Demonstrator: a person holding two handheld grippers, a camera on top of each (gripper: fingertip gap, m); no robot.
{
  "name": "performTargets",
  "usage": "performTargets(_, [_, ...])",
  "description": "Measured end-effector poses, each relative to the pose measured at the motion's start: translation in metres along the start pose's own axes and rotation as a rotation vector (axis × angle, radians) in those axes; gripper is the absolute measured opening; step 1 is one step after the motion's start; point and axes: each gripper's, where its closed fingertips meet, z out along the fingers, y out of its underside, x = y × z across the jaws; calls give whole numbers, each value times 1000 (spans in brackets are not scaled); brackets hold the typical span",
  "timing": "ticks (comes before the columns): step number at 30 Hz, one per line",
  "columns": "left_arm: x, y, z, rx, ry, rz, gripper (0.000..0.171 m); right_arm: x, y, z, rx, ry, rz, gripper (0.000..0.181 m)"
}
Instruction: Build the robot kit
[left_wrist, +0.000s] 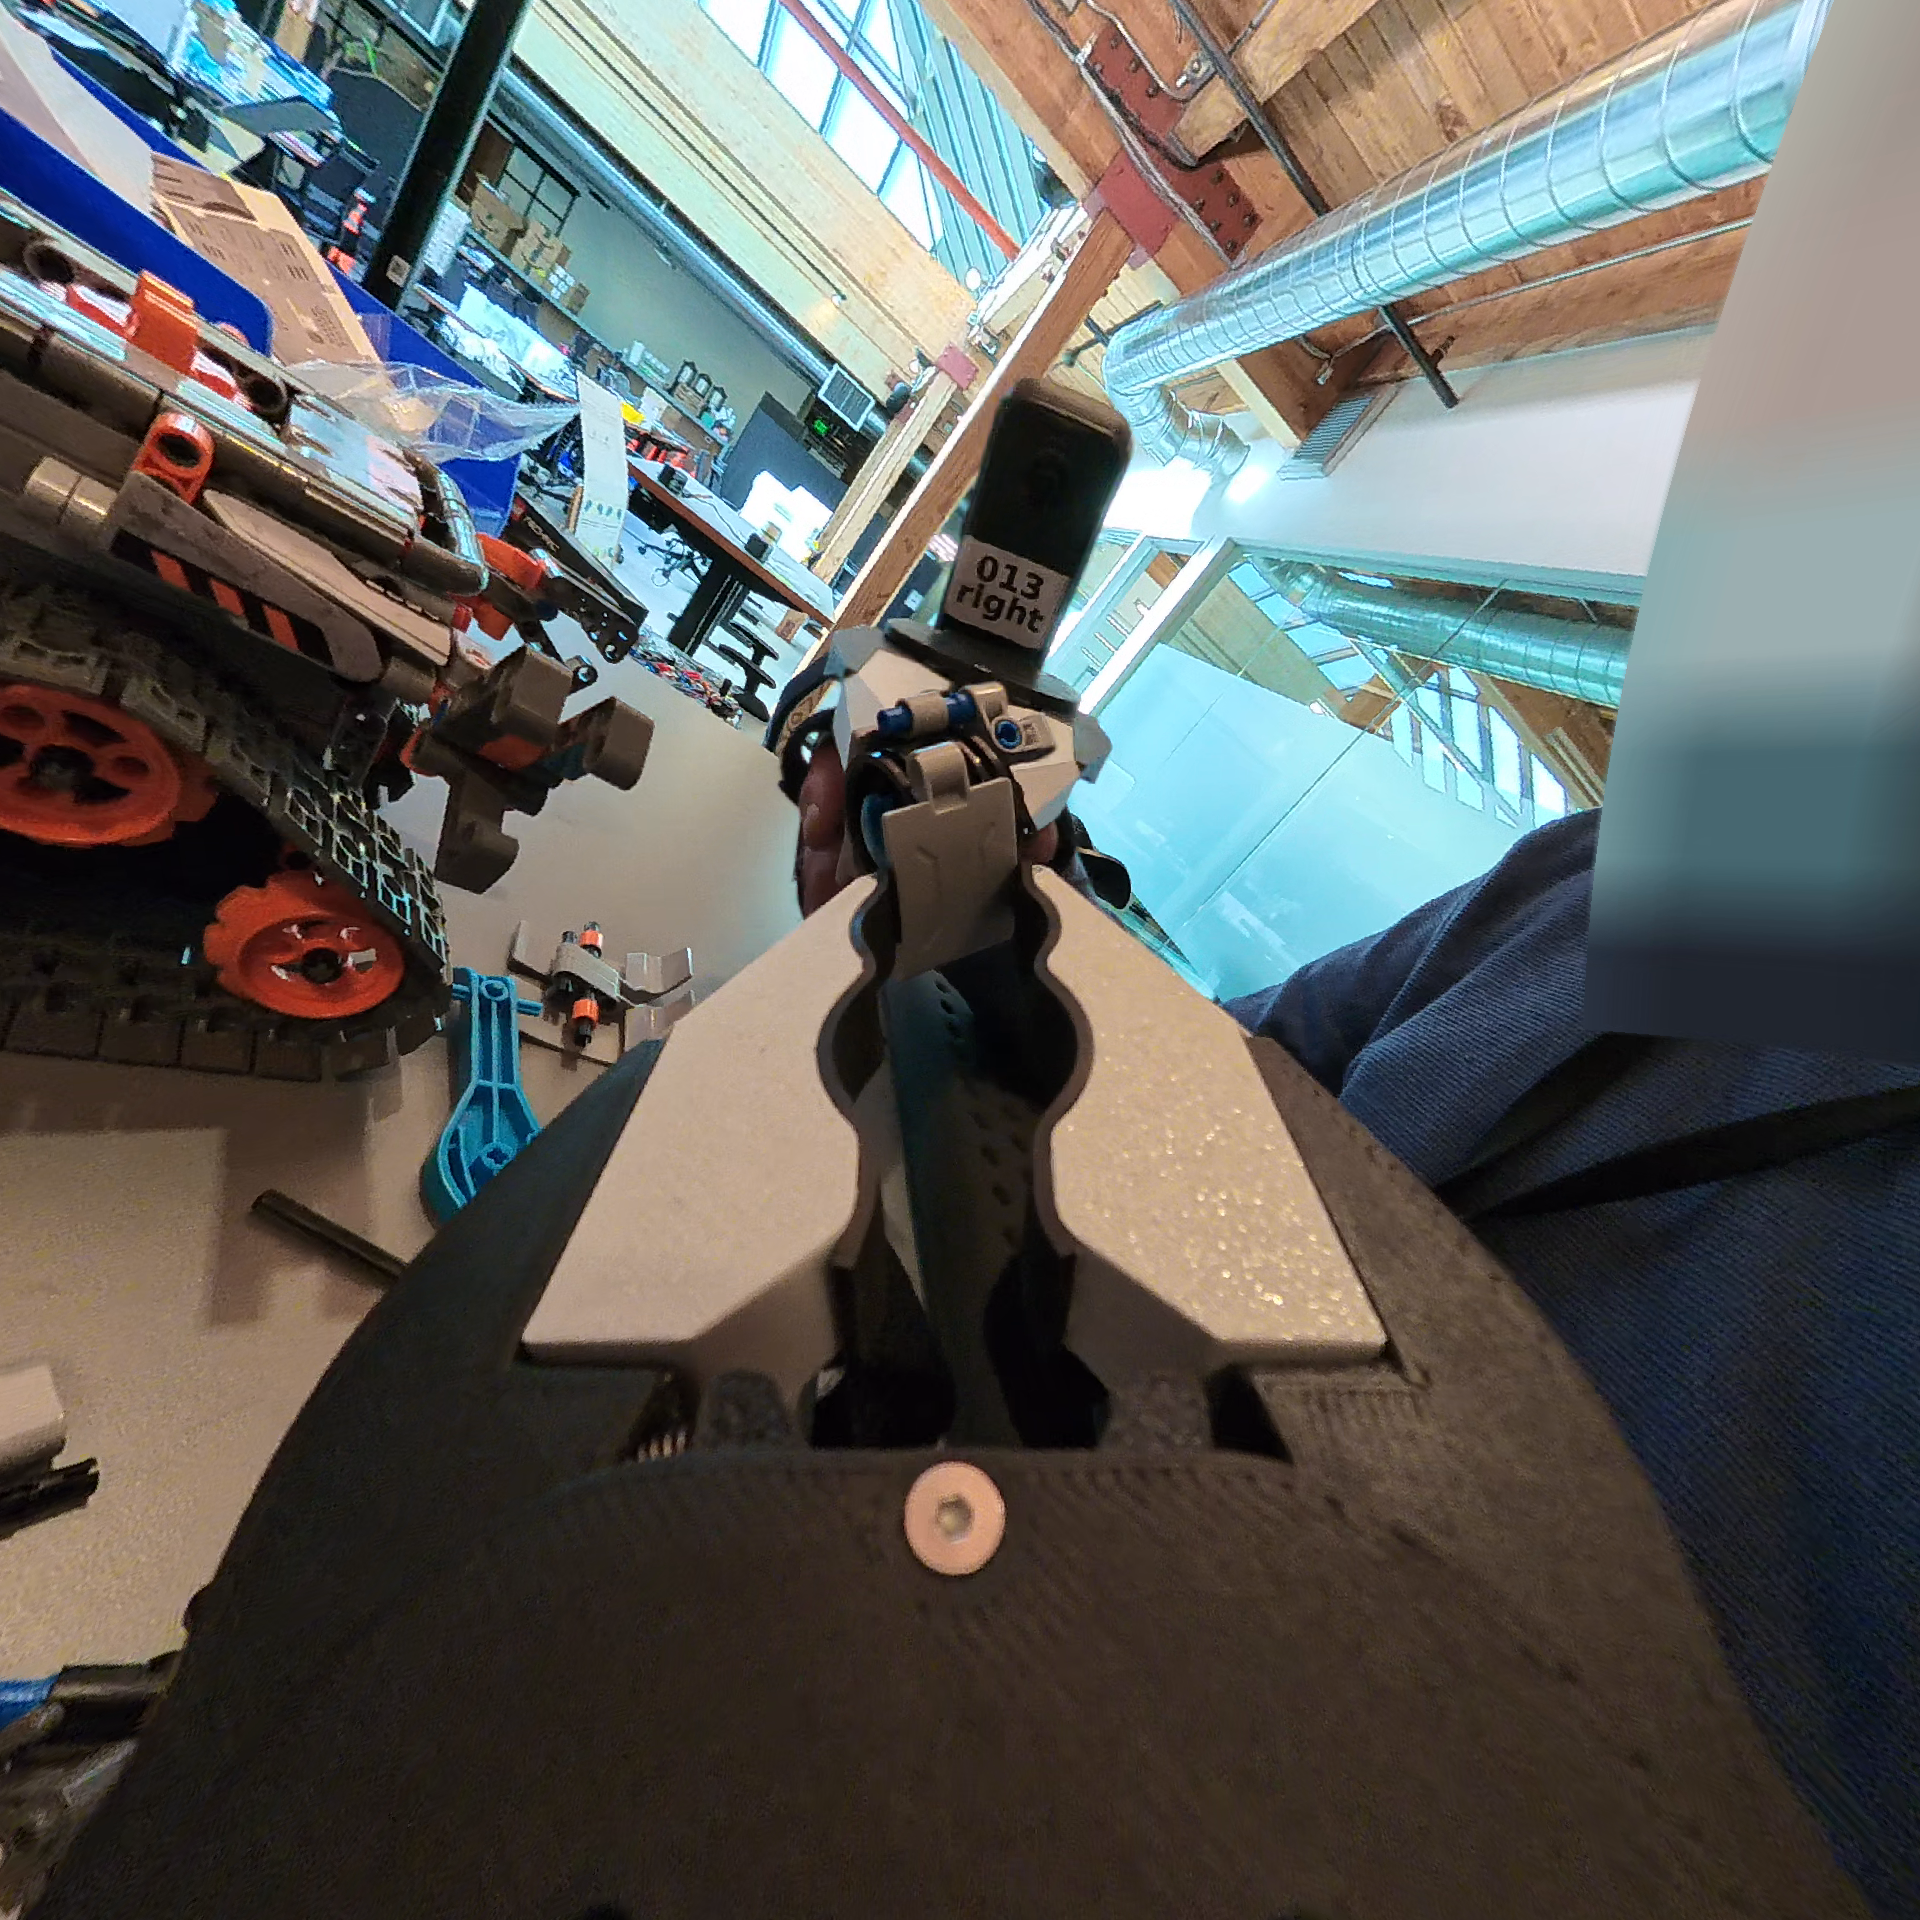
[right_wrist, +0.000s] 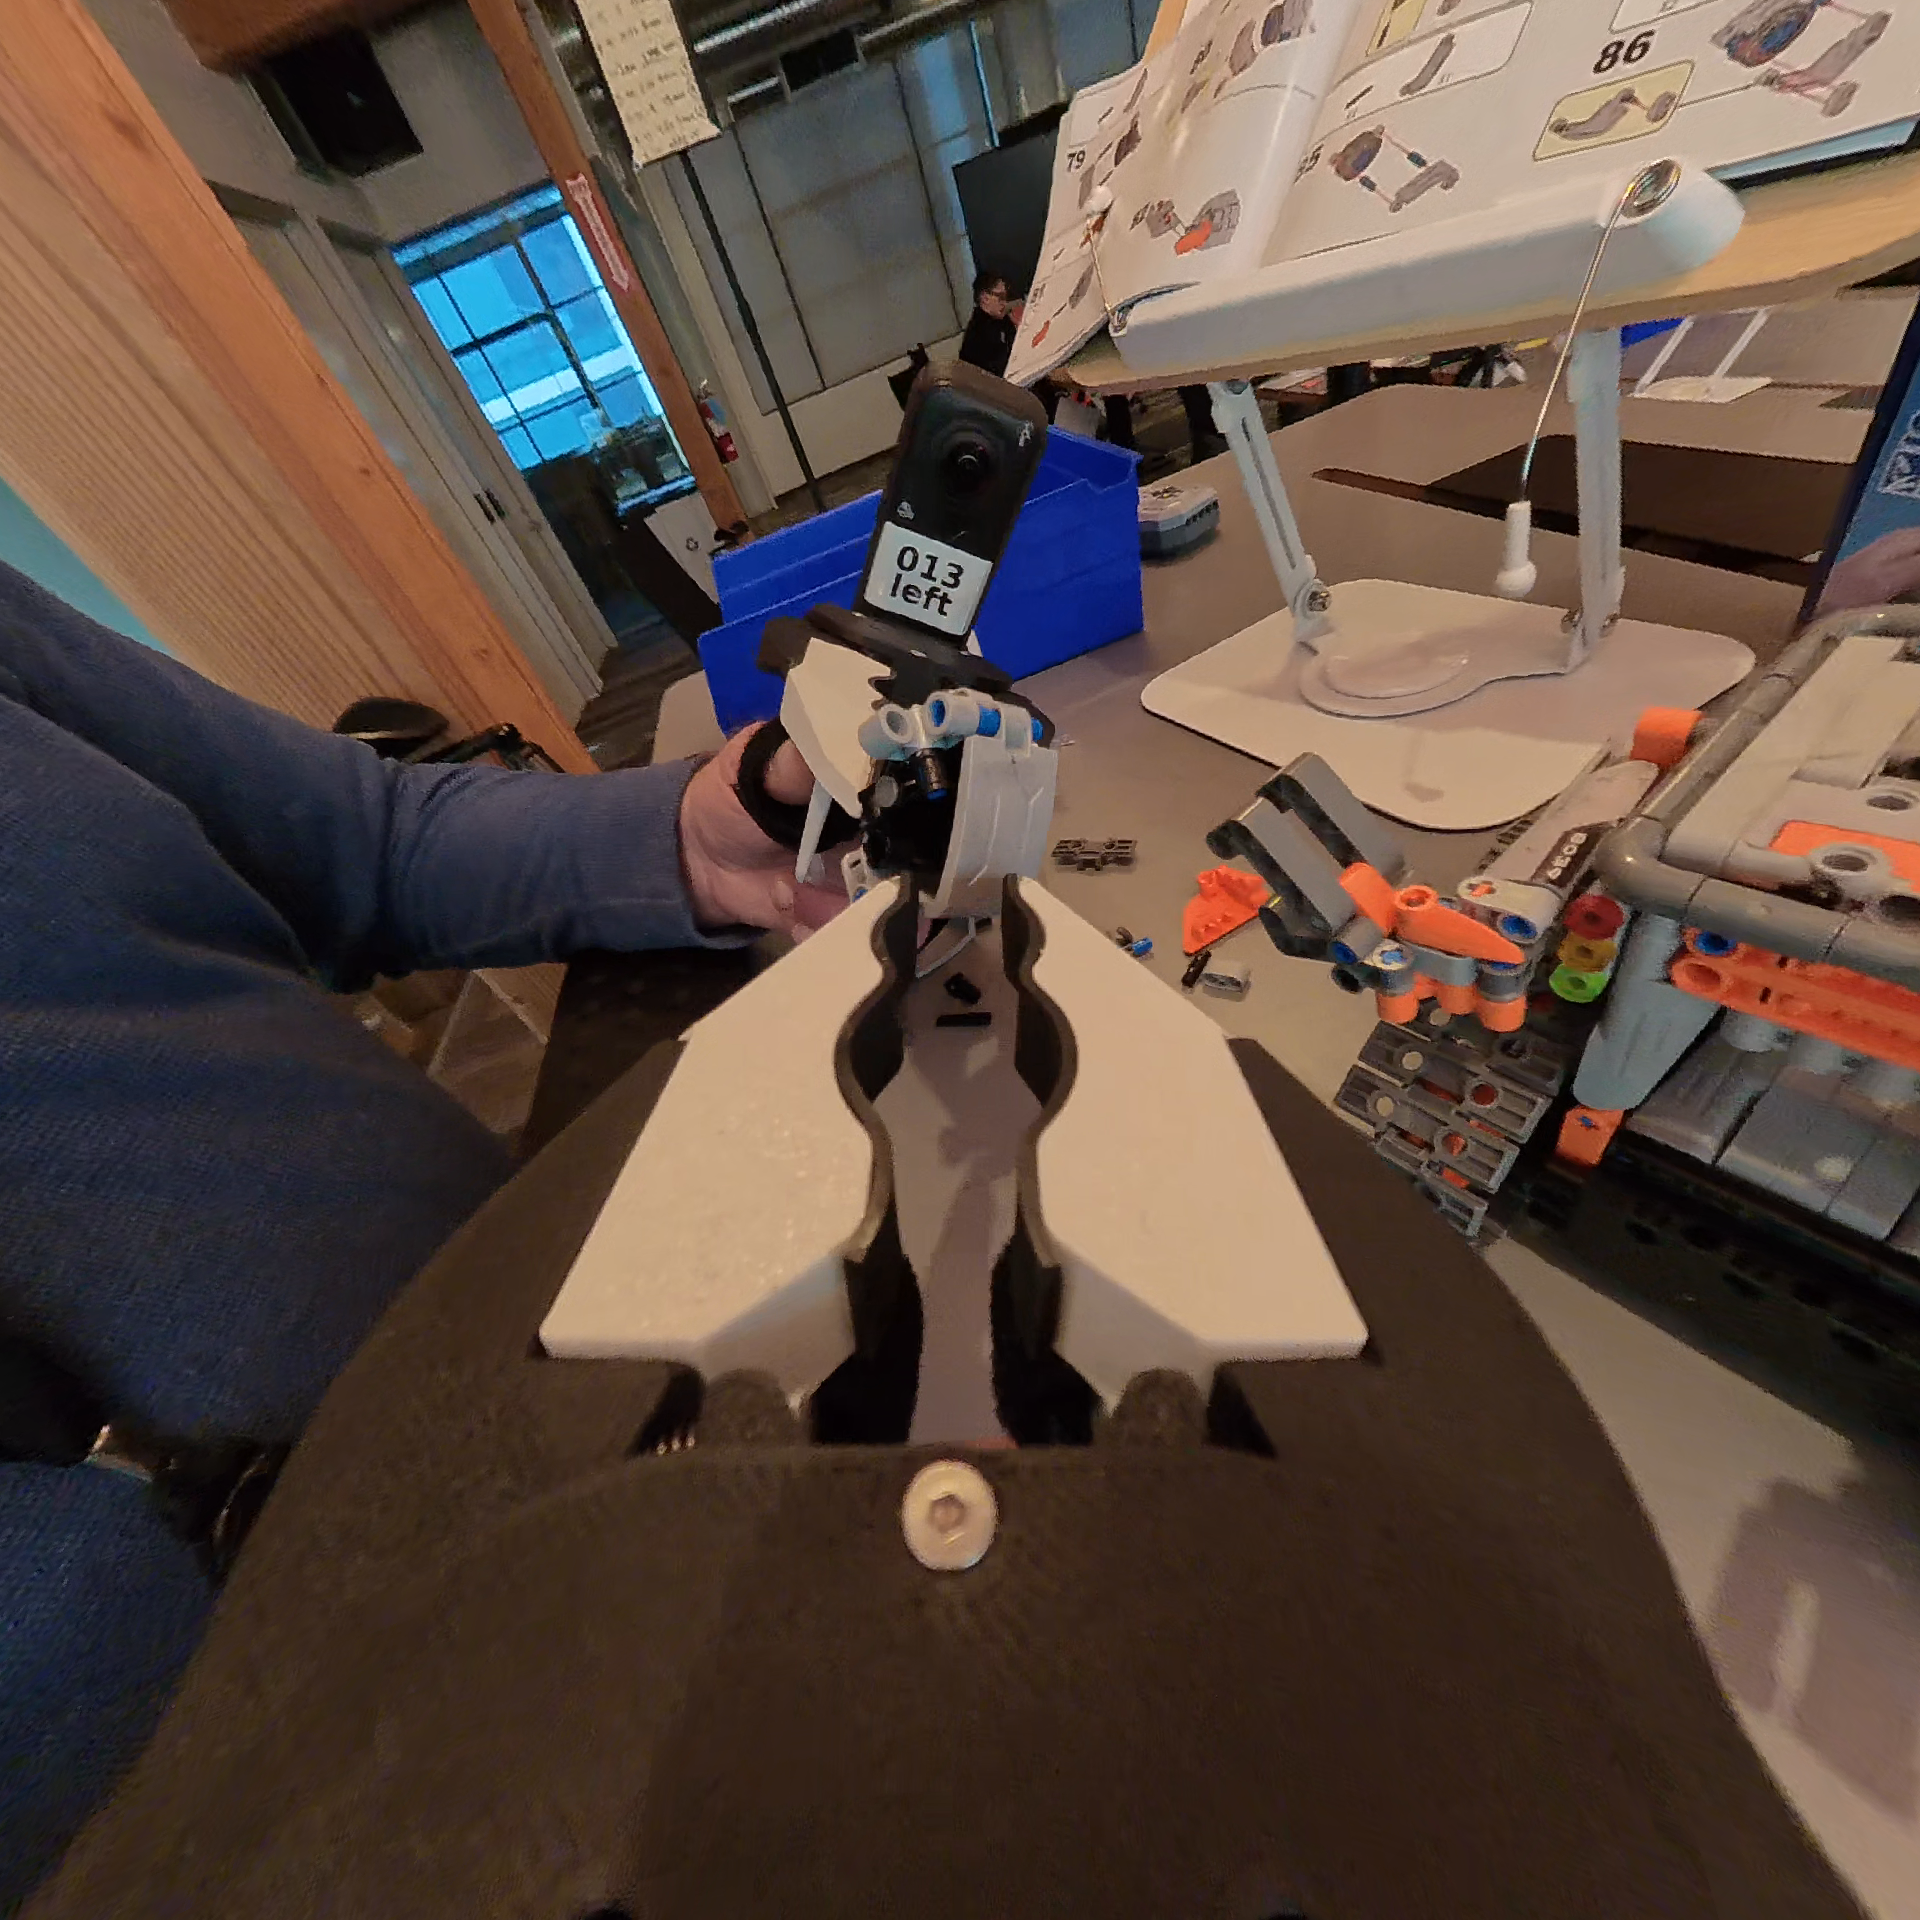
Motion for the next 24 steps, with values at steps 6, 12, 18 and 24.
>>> performTargets(6, [-9,2,2,-19,-104,66,20,10,3,1,-29,109,-94,4])
performTargets(12, [-16,2,1,-26,-144,52,19,22,7,3,-76,210,-179,2])
performTargets(18, [-17,3,0,-33,-134,11,18,26,8,3,-100,226,-184,1])
performTargets(24, [-11,-3,-1,-7,-106,31,13,29,-1,-4,2,178,-36,0])
